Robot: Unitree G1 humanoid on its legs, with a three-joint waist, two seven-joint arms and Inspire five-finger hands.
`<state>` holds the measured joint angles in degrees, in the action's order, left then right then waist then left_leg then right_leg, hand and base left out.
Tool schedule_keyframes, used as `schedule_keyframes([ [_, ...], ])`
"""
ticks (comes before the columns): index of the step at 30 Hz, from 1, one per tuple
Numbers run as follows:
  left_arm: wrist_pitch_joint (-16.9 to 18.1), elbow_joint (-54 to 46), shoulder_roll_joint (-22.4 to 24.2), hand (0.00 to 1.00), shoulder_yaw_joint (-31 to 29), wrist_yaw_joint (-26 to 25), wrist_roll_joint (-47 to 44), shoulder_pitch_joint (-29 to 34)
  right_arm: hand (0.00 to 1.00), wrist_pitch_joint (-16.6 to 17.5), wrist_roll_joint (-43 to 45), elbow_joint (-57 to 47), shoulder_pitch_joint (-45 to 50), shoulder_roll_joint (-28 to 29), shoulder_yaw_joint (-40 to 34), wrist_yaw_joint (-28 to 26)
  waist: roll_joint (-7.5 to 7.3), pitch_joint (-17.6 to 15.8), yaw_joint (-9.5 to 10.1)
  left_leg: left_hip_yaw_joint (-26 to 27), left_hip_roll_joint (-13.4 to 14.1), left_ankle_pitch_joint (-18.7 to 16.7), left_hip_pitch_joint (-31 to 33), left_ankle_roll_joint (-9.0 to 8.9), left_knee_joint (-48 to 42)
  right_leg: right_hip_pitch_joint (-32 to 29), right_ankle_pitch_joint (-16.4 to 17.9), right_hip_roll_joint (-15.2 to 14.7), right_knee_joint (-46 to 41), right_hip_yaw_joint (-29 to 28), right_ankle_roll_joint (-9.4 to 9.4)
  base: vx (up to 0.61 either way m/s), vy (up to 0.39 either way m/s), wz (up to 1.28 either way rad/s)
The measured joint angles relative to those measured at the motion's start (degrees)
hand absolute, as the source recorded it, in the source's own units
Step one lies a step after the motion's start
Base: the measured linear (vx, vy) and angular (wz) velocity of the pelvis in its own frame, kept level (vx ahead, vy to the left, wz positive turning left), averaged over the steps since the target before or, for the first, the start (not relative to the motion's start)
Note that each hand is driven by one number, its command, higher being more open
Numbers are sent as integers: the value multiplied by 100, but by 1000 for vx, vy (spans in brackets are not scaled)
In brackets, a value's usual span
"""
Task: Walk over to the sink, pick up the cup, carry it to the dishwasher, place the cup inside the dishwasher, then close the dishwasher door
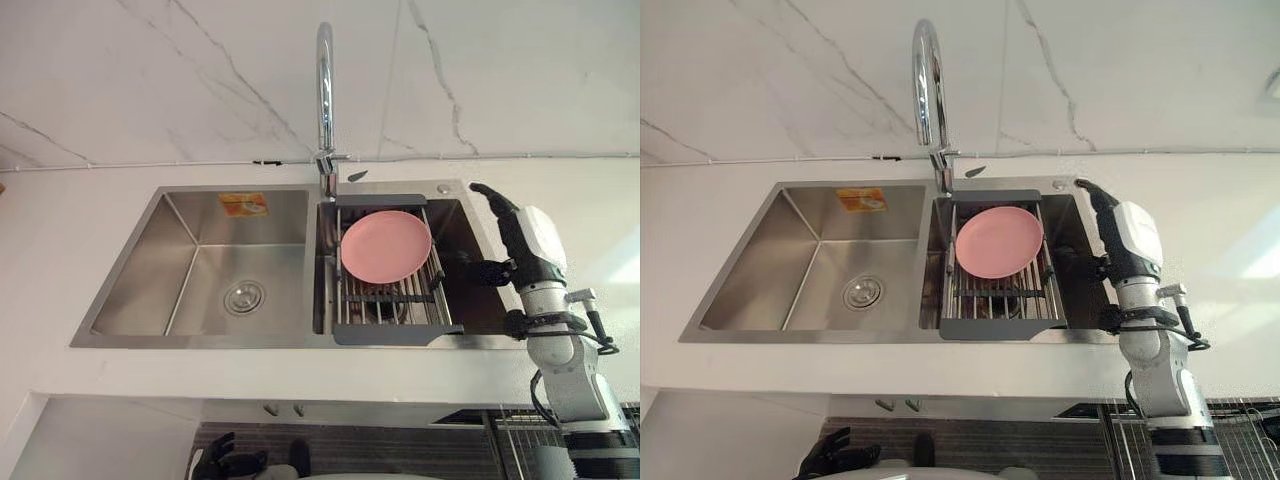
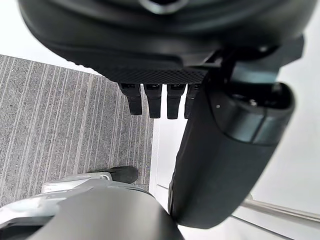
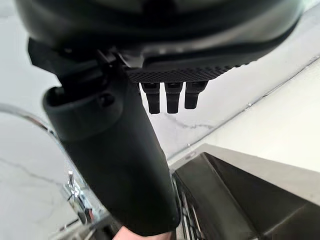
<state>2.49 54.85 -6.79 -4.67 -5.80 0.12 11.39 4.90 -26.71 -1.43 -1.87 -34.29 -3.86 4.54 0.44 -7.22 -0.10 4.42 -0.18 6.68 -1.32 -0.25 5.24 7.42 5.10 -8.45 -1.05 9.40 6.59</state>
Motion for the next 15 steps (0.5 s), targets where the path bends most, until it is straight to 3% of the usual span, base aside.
schedule_keyframes([
  [15,114,-5,-21,90,7,91,167,8,90,374,-636,573,-687,-846,1394,-348,-25,-95,-65,-65,-40,8,-22,11,-20,73,-33,-33,7,82,38,-2,-6,3],
])
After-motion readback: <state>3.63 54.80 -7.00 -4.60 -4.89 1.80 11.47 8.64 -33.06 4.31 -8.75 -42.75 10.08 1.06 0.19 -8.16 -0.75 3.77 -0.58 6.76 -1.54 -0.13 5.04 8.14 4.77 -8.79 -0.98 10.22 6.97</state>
